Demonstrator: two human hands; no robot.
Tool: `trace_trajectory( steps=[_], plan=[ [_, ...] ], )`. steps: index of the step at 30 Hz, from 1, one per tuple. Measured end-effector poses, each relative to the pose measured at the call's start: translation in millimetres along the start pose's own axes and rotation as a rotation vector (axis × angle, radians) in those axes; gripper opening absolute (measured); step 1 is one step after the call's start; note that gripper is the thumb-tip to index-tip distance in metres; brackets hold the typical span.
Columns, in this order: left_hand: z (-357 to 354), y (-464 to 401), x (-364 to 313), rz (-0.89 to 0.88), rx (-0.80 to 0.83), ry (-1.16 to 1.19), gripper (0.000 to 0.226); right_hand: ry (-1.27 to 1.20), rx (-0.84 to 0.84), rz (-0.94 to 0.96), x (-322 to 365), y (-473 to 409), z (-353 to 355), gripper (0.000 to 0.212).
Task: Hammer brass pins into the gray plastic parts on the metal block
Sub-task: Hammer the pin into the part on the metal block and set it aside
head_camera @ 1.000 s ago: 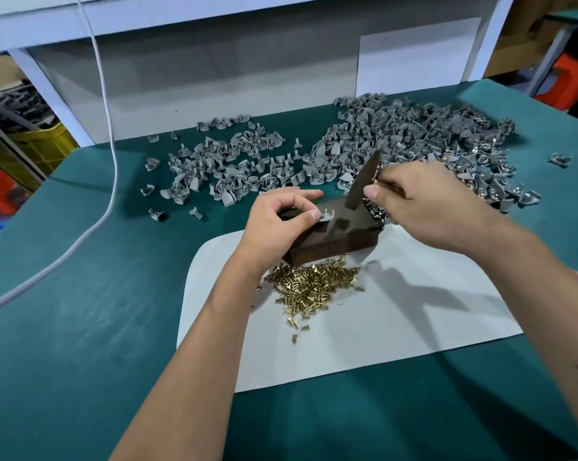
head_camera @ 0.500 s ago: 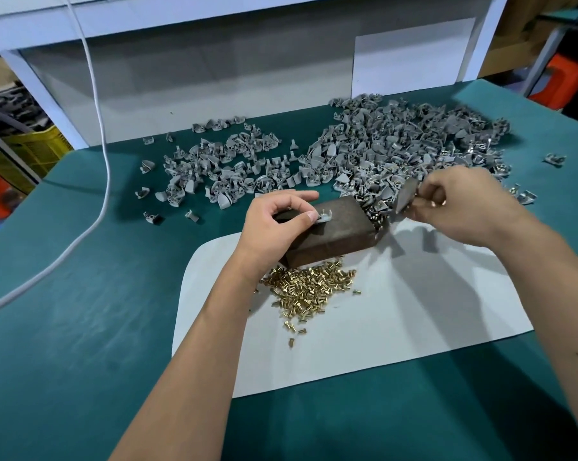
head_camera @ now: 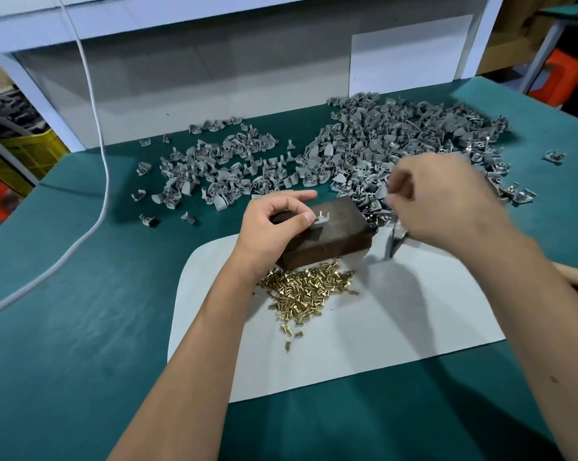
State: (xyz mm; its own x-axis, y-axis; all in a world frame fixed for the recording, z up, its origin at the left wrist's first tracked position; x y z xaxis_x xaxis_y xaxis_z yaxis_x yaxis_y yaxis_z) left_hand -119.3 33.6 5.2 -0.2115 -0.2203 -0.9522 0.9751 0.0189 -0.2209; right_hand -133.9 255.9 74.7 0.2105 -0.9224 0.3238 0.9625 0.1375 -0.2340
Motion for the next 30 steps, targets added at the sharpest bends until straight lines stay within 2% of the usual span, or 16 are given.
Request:
trace_trajectory(
  steps=[1,4,7,13,16,19,22,30],
  plan=[
    [-0.7,-0.1,-0.8,-0.003,0.002,0.004,0.005,-0.098,0.031,0.074,18.0,1.7,-6.0,0.011],
    [-2.2,0.1,-4.5,-0.026,0.007,0.015,0.004,-0.175,0.185,0.286,61.4,10.3,-33.8,0.025],
    [-1.3,0.9,-7.8,-0.035,0.002,0.017,0.005,-0.173,0.117,0.381,68.8,7.7,-40.2,0.02],
    [0.9,1.2,-6.9,0.006,-0.057,0.038,0.023,-0.261,0.002,0.271,37.7,-9.9,-38.8,0.019],
    [2.1,0.7,-6.7,0.014,-0.065,0.044,0.02,-0.295,-0.035,0.302,35.9,-11.9,-33.4,0.018],
    [0.5,-0.7,-6.0,0.018,-0.05,-0.001,0.009,-0.338,-0.025,0.4,50.3,-3.5,-35.5,0.019],
    [-2.1,0.0,-6.1,0.01,-0.031,0.007,0.003,-0.353,-0.016,0.416,54.7,-0.5,-38.0,0.02],
    [-7.5,-0.6,-11.8,-0.042,-0.014,-0.018,0.016,-0.354,0.052,0.371,45.7,-0.9,-30.3,0.023]
  ],
)
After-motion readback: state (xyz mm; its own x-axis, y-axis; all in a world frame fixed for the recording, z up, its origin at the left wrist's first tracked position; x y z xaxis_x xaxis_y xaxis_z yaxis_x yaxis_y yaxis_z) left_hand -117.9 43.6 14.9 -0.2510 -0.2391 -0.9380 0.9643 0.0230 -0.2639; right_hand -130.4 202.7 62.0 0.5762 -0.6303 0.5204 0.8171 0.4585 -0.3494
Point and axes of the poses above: each hand's wrist, its own y-axis away from the middle knuckle, its own z-axis out of the back of the hand, x = y × z, the point moved 8 cm from there along -y, towards the middle knuckle, and after that the axes turned 1 degree about z, right-handed, at the moved point
